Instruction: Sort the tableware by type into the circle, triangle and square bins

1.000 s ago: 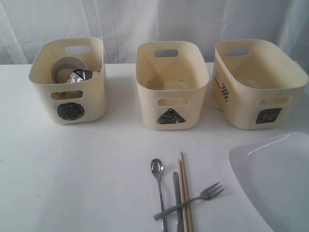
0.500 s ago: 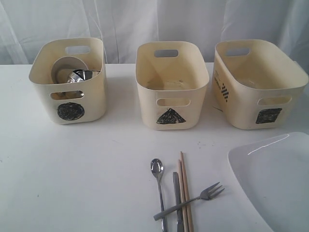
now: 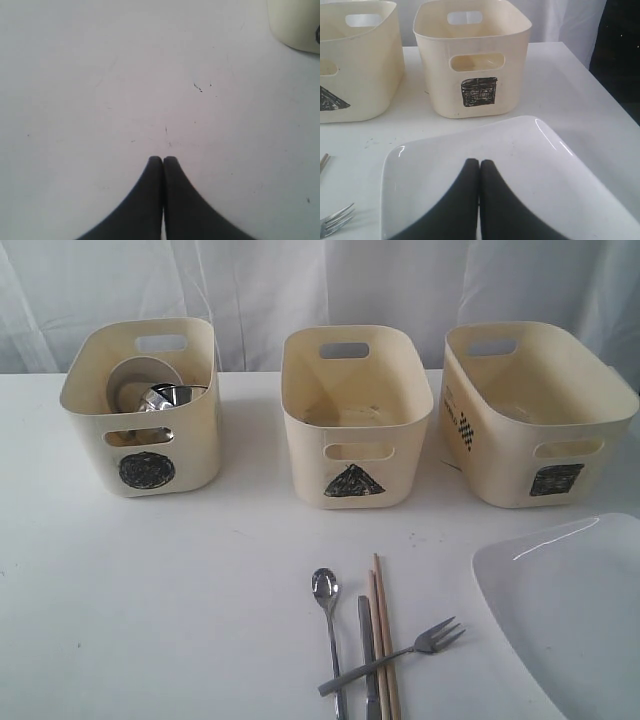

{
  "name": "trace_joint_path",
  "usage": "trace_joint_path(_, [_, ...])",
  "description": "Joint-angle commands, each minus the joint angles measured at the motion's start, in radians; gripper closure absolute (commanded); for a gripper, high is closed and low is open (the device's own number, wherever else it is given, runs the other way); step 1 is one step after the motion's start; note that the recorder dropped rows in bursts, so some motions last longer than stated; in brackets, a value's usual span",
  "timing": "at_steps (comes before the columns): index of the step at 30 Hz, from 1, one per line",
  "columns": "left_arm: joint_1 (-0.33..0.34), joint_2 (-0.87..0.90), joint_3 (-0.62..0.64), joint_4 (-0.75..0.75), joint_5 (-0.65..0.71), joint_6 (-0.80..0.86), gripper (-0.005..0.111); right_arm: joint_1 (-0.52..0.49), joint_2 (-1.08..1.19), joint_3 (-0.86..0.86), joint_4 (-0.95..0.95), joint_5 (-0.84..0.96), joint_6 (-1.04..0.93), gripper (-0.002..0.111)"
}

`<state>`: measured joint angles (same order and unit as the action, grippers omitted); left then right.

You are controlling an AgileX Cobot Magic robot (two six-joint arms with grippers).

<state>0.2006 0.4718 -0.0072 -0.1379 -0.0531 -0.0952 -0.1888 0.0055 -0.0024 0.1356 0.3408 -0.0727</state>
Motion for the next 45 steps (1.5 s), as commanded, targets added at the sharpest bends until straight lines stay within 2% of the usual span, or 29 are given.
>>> trace_joint_path(1, [-0.006, -0.005, 0.007, -0.002, 0.014, 0.022, 0.107, 0.003, -0.005, 0.002, -0.002, -0.004, 0.001, 0.108])
trace_joint_path(9, [-0.008, -0.048, 0.007, 0.005, 0.175, 0.259, 0.107, 0.003, -0.005, 0.002, -0.002, -0.004, 0.001, 0.108])
trace_joint_path(15, [-0.005, -0.272, 0.007, -0.02, 0.289, 0.249, 0.107, 0.003, -0.005, 0.002, -0.002, -0.004, 0.001, 0.108])
trace_joint_path(21, [-0.005, -0.472, 0.007, -0.137, 0.444, 0.249, 0.107, 0.003, -0.005, 0.002, -0.002, -0.004, 0.001, 0.108])
trace_joint_path(31, [-0.005, -0.472, 0.007, -0.171, 0.456, 0.258, 0.107, 0.003, -0.005, 0.002, -0.002, -0.004, 0.001, 0.108])
trace_joint_path(36, [-0.005, -0.472, 0.007, -0.073, 0.362, 0.249, 0.107, 0.003, -0.005, 0.002, -0.002, -0.004, 0.001, 0.108])
trace_joint_path(40, [-0.005, -0.472, 0.007, -0.01, 0.404, 0.242, 0.107, 0.003, -0.005, 0.002, -0.002, -0.004, 0.001, 0.108])
trace_joint_path(45, [-0.005, -0.472, 0.007, -0.01, 0.404, 0.001, 0.107, 0.003, -0.005, 0.002, -0.002, -0.004, 0.001, 0.108])
